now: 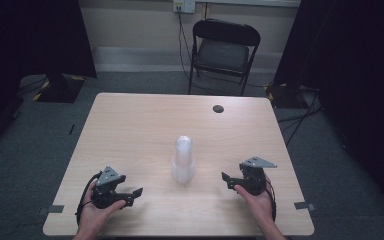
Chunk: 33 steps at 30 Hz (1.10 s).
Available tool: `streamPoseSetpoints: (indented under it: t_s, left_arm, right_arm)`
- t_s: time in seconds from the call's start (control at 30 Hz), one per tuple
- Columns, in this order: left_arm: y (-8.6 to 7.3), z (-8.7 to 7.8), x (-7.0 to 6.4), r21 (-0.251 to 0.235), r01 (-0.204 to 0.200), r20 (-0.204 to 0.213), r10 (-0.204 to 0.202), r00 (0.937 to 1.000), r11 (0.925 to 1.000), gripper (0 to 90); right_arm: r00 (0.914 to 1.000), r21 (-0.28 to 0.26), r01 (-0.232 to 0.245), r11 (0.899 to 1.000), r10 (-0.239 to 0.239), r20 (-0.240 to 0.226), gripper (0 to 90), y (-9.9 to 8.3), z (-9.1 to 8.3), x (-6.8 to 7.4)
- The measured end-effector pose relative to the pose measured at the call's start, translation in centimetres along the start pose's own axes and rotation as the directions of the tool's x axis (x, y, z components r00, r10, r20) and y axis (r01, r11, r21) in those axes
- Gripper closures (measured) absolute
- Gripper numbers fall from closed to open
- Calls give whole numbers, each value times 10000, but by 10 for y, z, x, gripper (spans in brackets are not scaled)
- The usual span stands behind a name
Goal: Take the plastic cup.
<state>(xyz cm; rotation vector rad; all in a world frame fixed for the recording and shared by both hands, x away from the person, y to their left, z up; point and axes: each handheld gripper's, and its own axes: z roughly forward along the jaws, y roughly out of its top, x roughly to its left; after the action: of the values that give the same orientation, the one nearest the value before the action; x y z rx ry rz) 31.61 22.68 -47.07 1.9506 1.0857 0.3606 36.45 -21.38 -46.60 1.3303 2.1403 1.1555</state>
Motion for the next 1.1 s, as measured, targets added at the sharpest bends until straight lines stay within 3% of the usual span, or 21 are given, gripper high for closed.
streamPoseSetpoints:
  t_s: [0.43,0.77,0.83,0.93,1.1]
  left_arm:
    - [2,3,-2,-17,-72,24,72,10000,10000,179]
    - [-1,-2,-2,-143,-91,1,91,10000,9999,179]
    - [-1,-3,-2,-185,-200,-17,200,9998,9996,179]
    - [-1,-3,-4,-178,-289,-30,288,9996,9994,179]
    - [0,-1,-4,-159,-154,7,154,9999,9998,180]
  right_arm:
    - [9959,-264,-42,9996,18,-899,206,7,-3,7]
    - [9888,-704,604,9957,-693,-1319,281,17,-16,20]
    - [9839,-758,626,9952,-743,-1627,286,19,-18,24]
    - [9783,-754,1024,9919,-1142,-1731,288,22,-19,31]
    - [9717,-936,1157,9889,-1322,-1957,277,31,-20,35]
